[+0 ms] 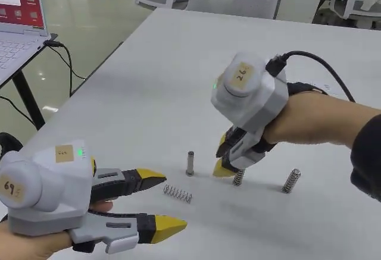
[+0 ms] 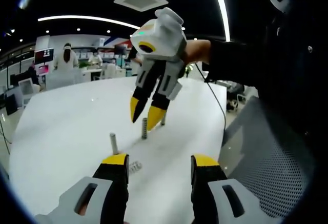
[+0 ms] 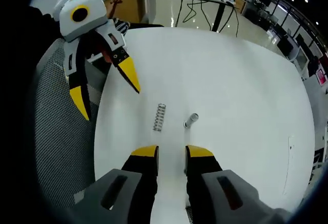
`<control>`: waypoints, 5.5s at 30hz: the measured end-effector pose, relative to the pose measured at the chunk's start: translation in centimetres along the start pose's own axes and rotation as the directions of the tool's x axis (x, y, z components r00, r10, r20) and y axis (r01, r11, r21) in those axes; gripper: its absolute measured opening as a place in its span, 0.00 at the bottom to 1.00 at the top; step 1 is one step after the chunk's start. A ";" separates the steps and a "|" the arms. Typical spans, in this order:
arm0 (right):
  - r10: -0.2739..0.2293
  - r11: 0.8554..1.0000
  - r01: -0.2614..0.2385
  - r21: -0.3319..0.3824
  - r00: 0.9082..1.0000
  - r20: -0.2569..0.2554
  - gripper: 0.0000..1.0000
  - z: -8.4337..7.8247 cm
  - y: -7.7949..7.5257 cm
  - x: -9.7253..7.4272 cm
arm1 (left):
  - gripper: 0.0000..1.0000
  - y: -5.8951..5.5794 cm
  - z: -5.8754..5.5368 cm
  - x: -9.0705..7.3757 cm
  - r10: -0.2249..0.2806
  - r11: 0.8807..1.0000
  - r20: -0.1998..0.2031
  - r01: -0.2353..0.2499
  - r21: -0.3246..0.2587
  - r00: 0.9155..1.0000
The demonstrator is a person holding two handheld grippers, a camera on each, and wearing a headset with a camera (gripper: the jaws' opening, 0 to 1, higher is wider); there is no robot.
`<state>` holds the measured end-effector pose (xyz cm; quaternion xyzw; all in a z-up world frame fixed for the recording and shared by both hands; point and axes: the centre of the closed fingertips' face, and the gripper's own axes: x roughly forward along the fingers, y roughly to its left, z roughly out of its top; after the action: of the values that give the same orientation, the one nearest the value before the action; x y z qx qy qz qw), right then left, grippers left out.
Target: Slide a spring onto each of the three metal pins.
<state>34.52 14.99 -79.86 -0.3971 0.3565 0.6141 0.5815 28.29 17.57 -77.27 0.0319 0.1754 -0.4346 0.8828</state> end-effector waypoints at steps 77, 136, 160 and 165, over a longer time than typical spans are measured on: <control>0.038 0.995 -0.037 -0.088 0.999 0.009 0.07 -0.7 5.7 -2.5 | 0.24 -1.1 1.8 1.8 -0.103 0.993 -0.008 0.103 0.061 0.995; 0.042 0.987 -0.029 -0.161 0.996 0.076 0.08 -0.3 6.4 -3.9 | 0.03 -3.1 3.3 2.2 -0.228 0.973 0.048 0.226 0.046 0.972; 0.084 0.982 -0.066 -0.179 0.992 0.096 0.08 2.3 7.8 -4.8 | 0.03 -3.5 2.6 2.7 -0.223 0.973 0.019 0.222 0.058 0.975; 0.089 0.980 -0.071 -0.187 0.992 0.088 0.08 2.6 7.9 -4.9 | 0.03 -3.5 2.5 2.8 -0.222 0.974 0.018 0.221 0.058 0.975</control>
<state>26.50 14.70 -74.54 -0.4046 0.2858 0.6856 0.5335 27.89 12.75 -75.54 0.0313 0.1548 -0.5354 0.8297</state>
